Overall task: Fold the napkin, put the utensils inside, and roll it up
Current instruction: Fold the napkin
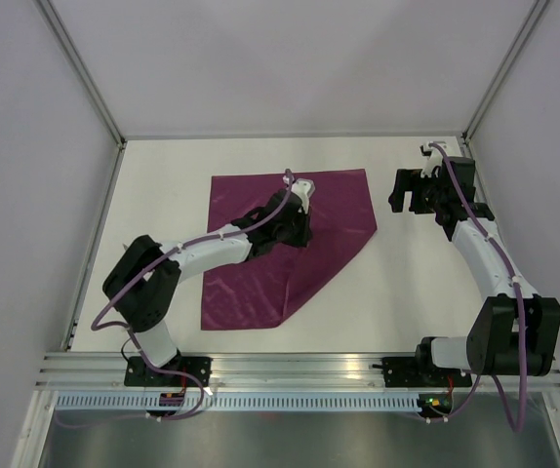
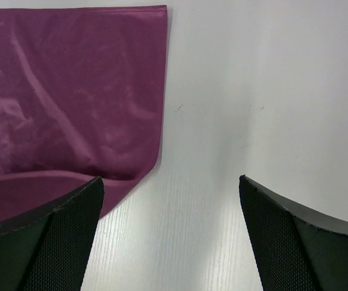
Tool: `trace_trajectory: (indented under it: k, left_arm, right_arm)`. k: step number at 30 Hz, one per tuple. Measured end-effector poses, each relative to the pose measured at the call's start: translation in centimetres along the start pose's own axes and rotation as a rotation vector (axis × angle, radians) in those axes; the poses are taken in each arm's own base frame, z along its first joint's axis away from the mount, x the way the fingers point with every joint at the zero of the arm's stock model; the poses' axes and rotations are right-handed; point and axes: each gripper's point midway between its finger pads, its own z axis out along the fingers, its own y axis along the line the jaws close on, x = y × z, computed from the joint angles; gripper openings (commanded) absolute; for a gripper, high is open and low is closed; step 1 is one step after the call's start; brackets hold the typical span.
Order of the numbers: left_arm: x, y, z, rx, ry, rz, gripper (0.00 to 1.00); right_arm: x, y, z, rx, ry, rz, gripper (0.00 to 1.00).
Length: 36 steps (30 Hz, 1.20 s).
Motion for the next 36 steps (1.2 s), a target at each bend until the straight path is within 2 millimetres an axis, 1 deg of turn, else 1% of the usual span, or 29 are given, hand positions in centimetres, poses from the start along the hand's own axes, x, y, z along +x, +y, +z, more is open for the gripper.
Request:
trace_trajectory:
  k: [2,9,12,20,21,30,32,36]
  left_arm:
    - [-0.1,1.8,0.0,-0.021,0.019,-0.04,0.02]
    - [-0.8,7.2,-0.6,-0.074,0.059,-0.163,0.02]
    - [-1.3,8.9,-1.0,-0.086,0.065,-0.201,0.02]
    - [-4.3,12.4,-1.9,-0.094,0.034,-0.28,0.02]
    - [-4.5,12.6,-1.8,-0.091,0.034,-0.285,0.02]
    - [-5.2,16.7,-2.5,-0.127,0.04,-0.364,0.02]
    - [-5.7,17.5,-2.7,-0.133,0.036,-0.379,0.02]
    - [-7.3,18.9,-3.1,-0.146,0.011,-0.398,0.02]
  right_arm:
    - [0.2,0.0,0.1,-0.002,0.006,0.001,0.97]
    - [0.3,0.2,0.2,-0.011,0.013,0.003,0.97]
    - [0.4,0.3,0.2,-0.017,0.014,0.003,0.97]
    - [0.6,0.4,0.3,-0.025,0.023,0.005,0.96]
    - [0.6,0.4,0.4,-0.026,0.025,0.006,0.96]
    - [0.8,0.5,0.4,-0.031,0.03,0.007,0.96]
    - [0.8,0.5,0.4,-0.034,0.03,0.007,0.96]
    - [0.8,0.7,0.4,-0.042,0.03,0.007,0.97]
